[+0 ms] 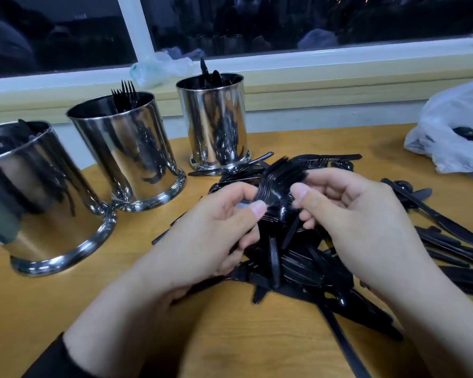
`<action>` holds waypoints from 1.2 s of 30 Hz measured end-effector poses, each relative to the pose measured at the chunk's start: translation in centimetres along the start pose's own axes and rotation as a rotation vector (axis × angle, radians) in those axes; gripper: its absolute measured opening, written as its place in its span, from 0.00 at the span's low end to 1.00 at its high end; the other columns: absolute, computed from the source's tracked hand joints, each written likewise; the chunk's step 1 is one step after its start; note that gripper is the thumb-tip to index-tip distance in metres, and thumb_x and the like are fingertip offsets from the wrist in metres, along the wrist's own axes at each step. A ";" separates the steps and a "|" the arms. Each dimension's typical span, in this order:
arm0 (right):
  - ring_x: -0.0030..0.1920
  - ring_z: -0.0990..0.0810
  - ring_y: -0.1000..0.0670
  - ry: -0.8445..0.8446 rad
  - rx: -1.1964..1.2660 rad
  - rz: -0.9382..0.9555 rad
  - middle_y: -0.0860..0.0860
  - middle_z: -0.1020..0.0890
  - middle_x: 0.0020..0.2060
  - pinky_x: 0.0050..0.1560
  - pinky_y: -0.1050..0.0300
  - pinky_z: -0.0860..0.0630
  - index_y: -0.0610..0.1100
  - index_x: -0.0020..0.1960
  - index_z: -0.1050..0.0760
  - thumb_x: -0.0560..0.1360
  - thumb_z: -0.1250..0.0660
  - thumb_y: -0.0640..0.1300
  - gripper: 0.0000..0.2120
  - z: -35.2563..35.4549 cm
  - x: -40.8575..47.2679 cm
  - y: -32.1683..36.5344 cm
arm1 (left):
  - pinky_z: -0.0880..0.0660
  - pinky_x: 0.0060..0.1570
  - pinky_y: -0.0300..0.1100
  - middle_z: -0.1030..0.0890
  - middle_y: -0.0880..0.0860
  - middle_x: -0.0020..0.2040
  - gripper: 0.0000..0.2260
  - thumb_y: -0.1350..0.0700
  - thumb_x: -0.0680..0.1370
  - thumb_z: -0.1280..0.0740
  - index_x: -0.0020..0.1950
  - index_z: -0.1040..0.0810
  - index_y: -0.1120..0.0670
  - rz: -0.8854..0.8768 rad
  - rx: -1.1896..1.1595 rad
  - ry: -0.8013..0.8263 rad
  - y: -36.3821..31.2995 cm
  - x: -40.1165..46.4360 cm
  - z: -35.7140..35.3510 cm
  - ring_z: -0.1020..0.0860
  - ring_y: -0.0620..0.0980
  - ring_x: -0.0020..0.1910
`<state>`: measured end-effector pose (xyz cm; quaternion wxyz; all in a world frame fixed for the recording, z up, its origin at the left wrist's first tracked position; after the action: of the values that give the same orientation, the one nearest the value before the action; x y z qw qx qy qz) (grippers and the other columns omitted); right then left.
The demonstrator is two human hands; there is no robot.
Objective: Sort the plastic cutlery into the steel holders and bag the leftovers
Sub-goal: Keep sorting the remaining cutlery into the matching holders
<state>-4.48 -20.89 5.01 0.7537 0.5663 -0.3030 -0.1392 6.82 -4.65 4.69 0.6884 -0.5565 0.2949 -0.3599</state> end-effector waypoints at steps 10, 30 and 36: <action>0.47 0.22 0.63 0.268 -0.584 0.123 0.67 0.19 0.45 0.43 0.73 0.30 0.60 0.49 0.18 0.77 0.31 0.54 0.03 -0.6 -0.8 2.2 | 0.44 0.23 0.36 0.29 0.48 0.33 0.11 0.47 0.85 0.38 0.51 0.22 0.52 0.011 -0.193 -0.386 0.1 -3.1 3.4 0.40 0.45 0.26; 0.56 0.31 0.61 0.741 -1.127 0.101 0.63 0.28 0.51 0.59 0.61 0.34 0.57 0.51 0.23 0.80 0.34 0.54 0.02 -6.1 0.0 1.8 | 0.43 0.24 0.37 0.30 0.47 0.31 0.16 0.41 0.84 0.39 0.51 0.18 0.50 0.058 -0.281 -0.400 1.5 -5.7 7.0 0.39 0.44 0.25; 0.40 0.24 0.59 0.565 -0.939 0.120 0.61 0.22 0.44 0.42 0.60 0.27 0.61 0.48 0.26 0.81 0.36 0.53 0.04 -5.3 0.3 3.9 | 0.40 0.26 0.38 0.30 0.47 0.32 0.16 0.43 0.84 0.38 0.52 0.18 0.53 0.071 -0.307 -0.359 1.2 -5.7 6.7 0.38 0.45 0.26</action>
<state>-1.51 -15.70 7.79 0.9840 0.1661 -0.0261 -0.0590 9.21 3.88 4.91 0.6491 -0.6991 0.2385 -0.1820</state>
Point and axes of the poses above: each hand's wrist, its own x-axis towards the middle knuckle, its own z-axis out of the back of the hand, y = z × x, the point moved 1 cm from there along x, towards the middle knuckle
